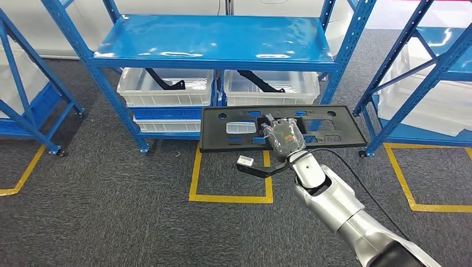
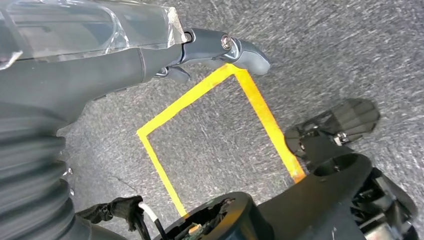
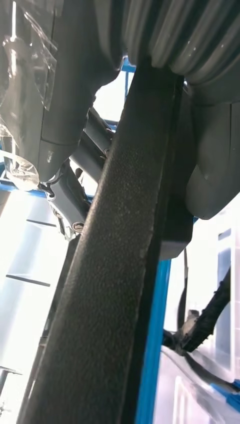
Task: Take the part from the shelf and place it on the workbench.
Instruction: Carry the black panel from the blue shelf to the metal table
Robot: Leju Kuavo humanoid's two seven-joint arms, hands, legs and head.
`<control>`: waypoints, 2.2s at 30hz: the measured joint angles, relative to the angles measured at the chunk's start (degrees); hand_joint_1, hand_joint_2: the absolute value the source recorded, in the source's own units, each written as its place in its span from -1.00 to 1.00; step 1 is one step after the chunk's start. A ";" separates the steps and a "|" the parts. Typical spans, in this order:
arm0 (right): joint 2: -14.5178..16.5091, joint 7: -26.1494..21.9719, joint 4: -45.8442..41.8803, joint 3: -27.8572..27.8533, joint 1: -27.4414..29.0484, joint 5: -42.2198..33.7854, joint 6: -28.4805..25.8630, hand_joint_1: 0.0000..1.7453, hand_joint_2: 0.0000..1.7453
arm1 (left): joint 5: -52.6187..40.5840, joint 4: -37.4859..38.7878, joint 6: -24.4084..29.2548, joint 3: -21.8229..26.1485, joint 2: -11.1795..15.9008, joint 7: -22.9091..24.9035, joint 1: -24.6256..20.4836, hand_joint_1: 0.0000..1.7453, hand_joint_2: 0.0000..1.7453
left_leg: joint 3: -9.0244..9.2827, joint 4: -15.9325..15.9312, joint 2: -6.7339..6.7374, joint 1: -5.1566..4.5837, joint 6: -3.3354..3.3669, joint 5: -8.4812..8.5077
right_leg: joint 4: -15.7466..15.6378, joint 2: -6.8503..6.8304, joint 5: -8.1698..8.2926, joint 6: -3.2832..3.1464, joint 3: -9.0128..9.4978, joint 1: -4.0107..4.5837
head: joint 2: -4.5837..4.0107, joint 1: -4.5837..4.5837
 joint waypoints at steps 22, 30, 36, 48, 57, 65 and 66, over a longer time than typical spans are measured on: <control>0.01 0.46 -0.25 -0.16 -0.09 0.04 0.56 1.00 1.00 | -0.01 0.00 -0.75 0.09 0.37 0.09 0.13 -1.00 1.00 | 5.18 -0.02 -0.92 0.81 0.54 -5.51 | 7.37 -0.61 -0.39 1.03 -11.13 -0.25 | -0.01 -0.02; -0.19 0.80 -0.44 -0.36 0.58 0.04 0.85 1.00 1.00 | -0.86 0.00 -0.69 0.07 0.37 0.10 0.40 -1.00 1.00 | 3.13 0.14 -3.73 0.39 -0.14 -3.48 | -1.21 3.14 1.59 -0.31 -3.08 -0.14 | -0.01 -0.01; -0.21 0.91 -0.78 -0.72 0.42 0.03 1.01 1.00 1.00 | -0.92 0.00 -0.72 0.05 0.65 0.16 0.50 -1.00 1.00 | 0.08 4.65 -2.99 0.60 -2.08 -5.81 | -3.77 0.74 2.69 -1.83 -2.36 -0.41 | -0.02 -0.03; -0.60 1.66 -1.49 -1.32 1.02 0.09 1.11 1.00 1.00 | -2.16 0.00 -0.68 0.09 1.16 0.41 -0.43 -1.00 1.00 | 3.83 0.23 2.11 0.67 -1.61 -4.80 | -3.25 -6.22 3.02 -0.29 -3.42 0.27 | -0.01 0.03; -1.34 1.62 -1.82 -1.99 1.97 0.56 1.25 1.00 1.00 | -2.64 0.00 -0.70 0.09 1.38 0.24 -0.09 -1.00 1.00 | 3.21 0.12 -3.16 0.71 0.20 -3.71 | 13.33 0.05 -3.95 0.51 -10.91 -0.23 | -0.02 0.02; -1.37 1.57 -2.37 -2.61 1.21 0.61 1.65 1.00 1.00 | -2.87 0.00 -0.86 0.10 1.45 0.17 -0.31 -1.00 1.00 | 1.63 0.94 -6.23 0.85 -1.85 -3.87 | -3.28 2.55 2.73 -1.57 -3.27 -0.23 | -0.02 -0.01; -1.34 1.57 -2.43 -2.64 1.12 0.61 1.73 1.00 1.00 | -2.90 0.01 -0.86 0.09 1.51 0.17 -0.31 -1.00 1.00 | 0.52 3.02 -4.91 0.80 -2.14 -5.11 | -3.53 1.84 2.88 -1.76 -3.18 -0.38 | -0.02 -0.03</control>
